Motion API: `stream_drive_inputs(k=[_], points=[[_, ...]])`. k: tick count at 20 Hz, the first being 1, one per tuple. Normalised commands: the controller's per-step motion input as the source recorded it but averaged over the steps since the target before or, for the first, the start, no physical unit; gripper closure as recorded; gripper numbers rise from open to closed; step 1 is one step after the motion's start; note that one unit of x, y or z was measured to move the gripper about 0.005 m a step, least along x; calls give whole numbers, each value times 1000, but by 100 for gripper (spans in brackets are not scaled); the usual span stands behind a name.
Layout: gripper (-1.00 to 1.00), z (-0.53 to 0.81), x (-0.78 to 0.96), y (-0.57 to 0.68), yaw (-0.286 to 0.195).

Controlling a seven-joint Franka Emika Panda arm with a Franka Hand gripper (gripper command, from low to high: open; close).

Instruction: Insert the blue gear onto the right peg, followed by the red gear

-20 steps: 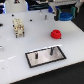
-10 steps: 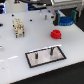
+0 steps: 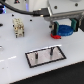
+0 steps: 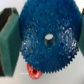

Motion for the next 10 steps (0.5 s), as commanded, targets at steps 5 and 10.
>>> stream_drive_inputs(k=[5,10], points=[[100,-1,505,-190,0],[100,-89,414,-199,0]])
